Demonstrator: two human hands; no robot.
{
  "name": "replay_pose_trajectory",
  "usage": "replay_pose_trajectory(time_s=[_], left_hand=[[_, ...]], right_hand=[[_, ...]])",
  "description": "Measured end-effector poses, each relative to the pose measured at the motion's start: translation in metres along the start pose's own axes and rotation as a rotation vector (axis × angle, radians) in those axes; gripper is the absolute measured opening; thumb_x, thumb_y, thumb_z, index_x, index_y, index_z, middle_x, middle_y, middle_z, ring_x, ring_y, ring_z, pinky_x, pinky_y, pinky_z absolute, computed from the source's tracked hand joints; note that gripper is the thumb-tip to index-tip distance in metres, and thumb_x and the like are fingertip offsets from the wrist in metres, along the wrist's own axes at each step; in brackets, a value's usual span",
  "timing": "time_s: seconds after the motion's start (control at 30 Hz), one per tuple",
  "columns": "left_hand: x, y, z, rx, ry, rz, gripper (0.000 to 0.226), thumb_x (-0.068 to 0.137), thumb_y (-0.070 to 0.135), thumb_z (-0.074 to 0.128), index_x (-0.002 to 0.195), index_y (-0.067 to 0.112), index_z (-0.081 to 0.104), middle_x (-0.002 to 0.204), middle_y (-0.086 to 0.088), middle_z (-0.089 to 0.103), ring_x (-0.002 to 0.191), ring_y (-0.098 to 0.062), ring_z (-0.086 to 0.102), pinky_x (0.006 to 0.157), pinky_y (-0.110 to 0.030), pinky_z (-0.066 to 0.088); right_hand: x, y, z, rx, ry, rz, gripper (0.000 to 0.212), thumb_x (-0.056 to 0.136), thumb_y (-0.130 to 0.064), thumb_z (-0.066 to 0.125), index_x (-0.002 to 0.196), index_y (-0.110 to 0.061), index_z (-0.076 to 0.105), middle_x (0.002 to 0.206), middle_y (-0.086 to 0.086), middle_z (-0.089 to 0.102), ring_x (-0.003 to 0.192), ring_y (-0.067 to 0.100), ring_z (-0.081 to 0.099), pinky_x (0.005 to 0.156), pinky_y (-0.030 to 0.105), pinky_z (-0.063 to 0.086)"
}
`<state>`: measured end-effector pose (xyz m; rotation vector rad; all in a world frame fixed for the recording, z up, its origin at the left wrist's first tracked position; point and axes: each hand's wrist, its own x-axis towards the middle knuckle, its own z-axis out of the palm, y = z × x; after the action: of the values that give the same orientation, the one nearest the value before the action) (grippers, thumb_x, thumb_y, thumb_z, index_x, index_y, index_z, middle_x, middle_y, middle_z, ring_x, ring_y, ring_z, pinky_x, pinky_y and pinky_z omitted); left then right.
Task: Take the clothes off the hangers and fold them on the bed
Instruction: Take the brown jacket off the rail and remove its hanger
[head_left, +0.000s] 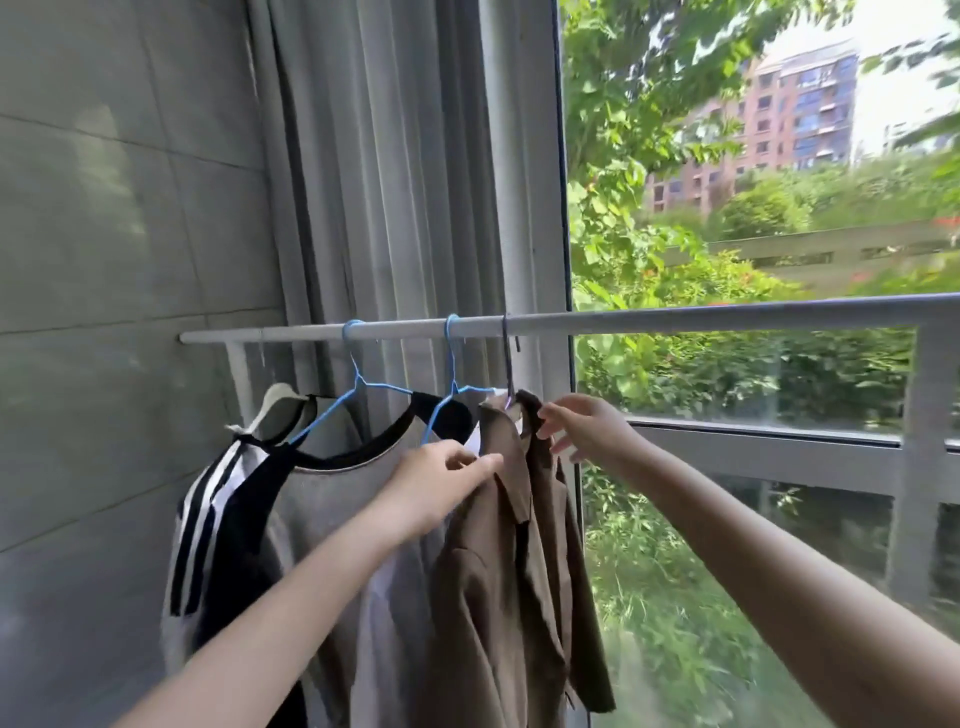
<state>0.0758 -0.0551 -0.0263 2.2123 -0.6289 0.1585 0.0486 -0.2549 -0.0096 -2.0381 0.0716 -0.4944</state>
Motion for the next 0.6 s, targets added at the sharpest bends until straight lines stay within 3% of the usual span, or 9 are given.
replay_pose_trajectory(time_s=[0.17, 0.27, 0.33, 0.4, 0.5, 0.6], left_hand=[[0.012, 0.012, 0.018, 0.226, 0.012, -0.074, 0.033, 0.087, 0.047, 0.058, 0.062, 0.026, 0.050, 0.067, 0.011, 0.056, 0.077, -0.018, 0.054, 0.066, -0.028, 0.037], [0.013, 0.015, 0.023, 0.271, 0.087, -0.063, 0.024, 0.093, 0.031, 0.051, 0.075, 0.017, 0.059, 0.072, 0.002, 0.061, 0.081, -0.024, 0.057, 0.069, -0.031, 0.040], [0.012, 0.014, 0.024, 0.306, 0.169, -0.061, 0.025, 0.094, 0.027, 0.047, 0.081, 0.008, 0.057, 0.078, -0.007, 0.062, 0.087, -0.029, 0.057, 0.072, -0.032, 0.041], [0.009, 0.010, 0.023, 0.306, 0.237, -0.062, 0.026, 0.095, 0.026, 0.047, 0.075, 0.010, 0.050, 0.072, -0.007, 0.056, 0.085, -0.030, 0.055, 0.070, -0.034, 0.038], [0.004, 0.012, 0.017, 0.284, 0.328, -0.040, 0.032, 0.095, 0.024, 0.049, 0.066, 0.012, 0.041, 0.063, -0.003, 0.048, 0.072, -0.028, 0.048, 0.063, -0.033, 0.030], [0.001, 0.024, 0.007, 0.321, 0.404, 0.001, 0.039, 0.094, 0.023, 0.051, 0.060, 0.015, 0.033, 0.056, 0.001, 0.041, 0.065, -0.024, 0.041, 0.057, -0.030, 0.022]], right_hand=[[0.044, 0.003, 0.014, 0.302, -0.113, 0.112, 0.031, 0.097, -0.034, 0.046, 0.077, -0.015, 0.060, 0.070, 0.002, 0.066, 0.055, 0.013, 0.060, 0.053, 0.022, 0.041], [0.056, 0.000, 0.022, 0.546, -0.210, 0.172, 0.029, 0.096, -0.030, 0.047, 0.076, -0.013, 0.059, 0.054, -0.003, 0.064, 0.048, 0.010, 0.056, 0.053, 0.023, 0.039], [0.059, 0.002, 0.028, 0.743, -0.279, 0.211, 0.024, 0.094, -0.025, 0.048, 0.079, -0.010, 0.060, 0.061, 0.000, 0.065, 0.052, 0.011, 0.057, 0.054, 0.024, 0.037], [0.060, 0.005, 0.035, 0.907, -0.313, 0.220, 0.019, 0.093, -0.017, 0.047, 0.081, -0.008, 0.060, 0.063, 0.002, 0.066, 0.053, 0.011, 0.059, 0.050, 0.020, 0.038], [0.062, 0.005, 0.043, 0.980, -0.325, 0.143, 0.015, 0.091, -0.008, 0.047, 0.087, -0.005, 0.060, 0.072, 0.004, 0.067, 0.057, 0.011, 0.059, 0.049, 0.018, 0.040], [0.067, -0.002, 0.044, 1.000, -0.357, 0.031, 0.014, 0.089, -0.008, 0.048, 0.087, -0.007, 0.061, 0.080, 0.004, 0.067, 0.063, 0.013, 0.053, 0.056, 0.024, 0.036]])
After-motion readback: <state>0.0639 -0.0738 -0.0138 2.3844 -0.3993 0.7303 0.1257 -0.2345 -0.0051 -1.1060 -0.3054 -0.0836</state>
